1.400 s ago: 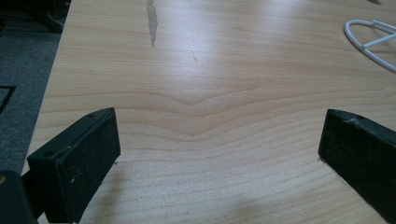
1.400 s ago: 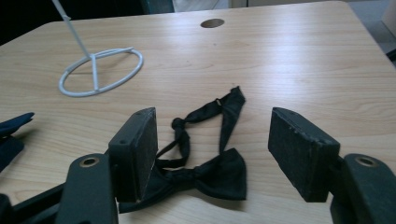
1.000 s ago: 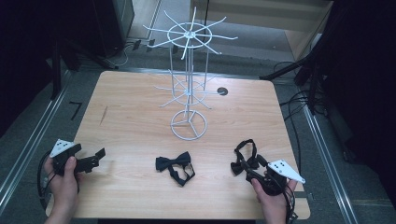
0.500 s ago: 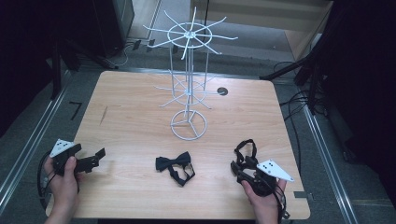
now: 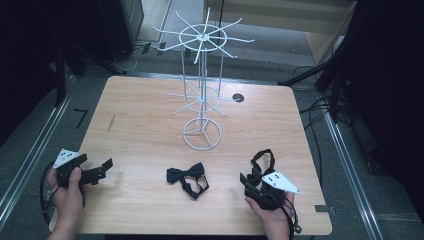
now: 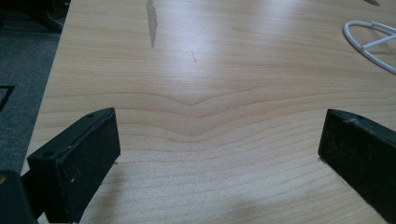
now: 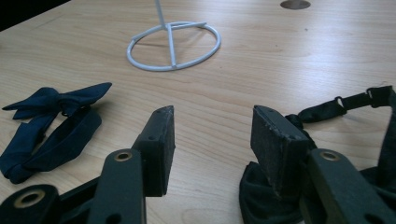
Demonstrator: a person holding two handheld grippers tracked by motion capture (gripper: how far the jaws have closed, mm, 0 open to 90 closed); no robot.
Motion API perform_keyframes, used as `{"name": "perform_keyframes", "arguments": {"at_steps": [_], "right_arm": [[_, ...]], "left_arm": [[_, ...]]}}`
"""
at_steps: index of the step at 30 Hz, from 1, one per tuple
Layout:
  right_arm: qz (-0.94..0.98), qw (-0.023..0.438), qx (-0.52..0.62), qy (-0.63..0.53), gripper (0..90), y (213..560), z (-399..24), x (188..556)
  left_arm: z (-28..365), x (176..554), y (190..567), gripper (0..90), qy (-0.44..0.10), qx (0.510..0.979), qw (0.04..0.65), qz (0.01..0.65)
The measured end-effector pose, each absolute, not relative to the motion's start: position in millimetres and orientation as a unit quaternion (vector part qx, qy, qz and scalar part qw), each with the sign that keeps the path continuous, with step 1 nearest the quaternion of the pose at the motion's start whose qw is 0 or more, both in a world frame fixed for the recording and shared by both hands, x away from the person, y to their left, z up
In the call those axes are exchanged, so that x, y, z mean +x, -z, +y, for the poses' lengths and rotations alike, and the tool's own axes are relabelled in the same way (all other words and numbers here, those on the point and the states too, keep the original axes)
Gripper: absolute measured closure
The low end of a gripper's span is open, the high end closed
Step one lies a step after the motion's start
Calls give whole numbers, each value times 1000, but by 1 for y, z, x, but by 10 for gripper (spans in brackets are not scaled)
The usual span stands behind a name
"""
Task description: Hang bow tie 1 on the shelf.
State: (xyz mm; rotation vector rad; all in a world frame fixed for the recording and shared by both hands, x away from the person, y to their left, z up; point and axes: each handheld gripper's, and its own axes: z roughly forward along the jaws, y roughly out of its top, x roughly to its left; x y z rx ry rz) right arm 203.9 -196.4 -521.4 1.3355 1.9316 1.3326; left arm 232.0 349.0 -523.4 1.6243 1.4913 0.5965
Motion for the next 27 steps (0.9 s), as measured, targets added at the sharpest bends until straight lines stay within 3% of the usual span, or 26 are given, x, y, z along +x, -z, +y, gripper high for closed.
{"name": "perform_keyframes", "arguments": {"at_steps": [4, 27], "right_arm": [[702, 194, 473, -496, 536, 522, -191, 204], [748, 153, 423, -489, 552, 532, -137, 201]], "left_arm": [[349, 232, 523, 0, -237, 647, 416, 594], [349, 232, 523, 0, -237, 649, 414, 593]]}}
